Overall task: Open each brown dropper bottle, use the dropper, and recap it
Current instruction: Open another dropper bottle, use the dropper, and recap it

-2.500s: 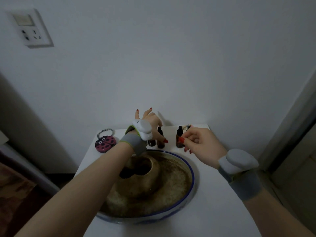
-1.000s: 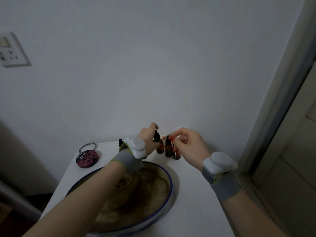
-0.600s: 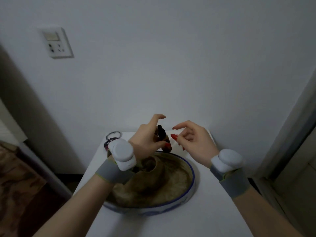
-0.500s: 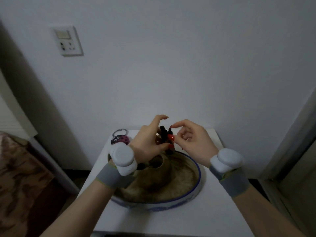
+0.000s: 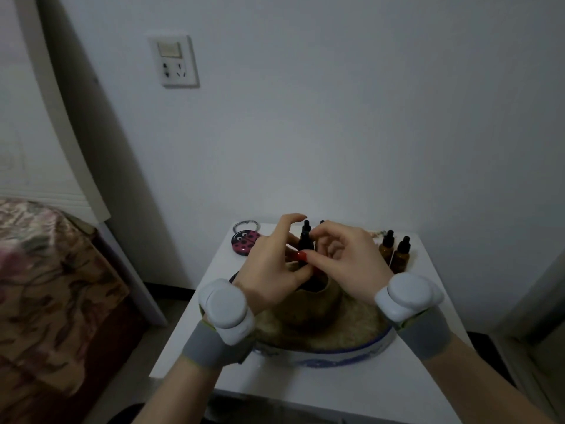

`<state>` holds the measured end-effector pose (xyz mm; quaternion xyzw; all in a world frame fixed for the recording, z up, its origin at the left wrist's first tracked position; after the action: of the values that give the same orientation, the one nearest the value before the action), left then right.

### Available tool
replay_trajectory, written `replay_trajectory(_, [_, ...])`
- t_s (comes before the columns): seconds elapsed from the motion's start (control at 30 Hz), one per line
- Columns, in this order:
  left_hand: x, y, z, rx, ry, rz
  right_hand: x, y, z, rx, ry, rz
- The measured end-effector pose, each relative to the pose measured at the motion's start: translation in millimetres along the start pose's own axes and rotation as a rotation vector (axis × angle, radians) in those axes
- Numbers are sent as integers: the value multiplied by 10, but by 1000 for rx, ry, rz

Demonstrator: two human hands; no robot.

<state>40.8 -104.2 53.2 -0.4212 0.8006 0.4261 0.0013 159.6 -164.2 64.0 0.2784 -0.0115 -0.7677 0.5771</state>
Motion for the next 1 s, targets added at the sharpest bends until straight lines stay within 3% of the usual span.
replay_trajectory(0.17, [124, -4, 35, 135, 41, -107, -10, -33, 6, -73, -18, -54])
replay_trajectory(0.7, [257, 12, 115, 25, 43, -225, 28, -57, 33, -85, -49, -70])
replay_trajectory(1.0, [296, -18, 81, -10, 20, -144, 27, 11, 64, -4, -76, -61])
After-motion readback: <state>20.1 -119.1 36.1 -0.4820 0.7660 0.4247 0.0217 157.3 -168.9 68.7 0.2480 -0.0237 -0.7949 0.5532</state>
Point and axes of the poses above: each hand's wrist, its own x-axis away from the middle knuckle, its own y-axis out of the back of the hand, z = x × y, the point moved 6 cm from there along -x, towards the middle knuckle, and after that the axes turned 10 degrees about -x, right-handed, at the moved point
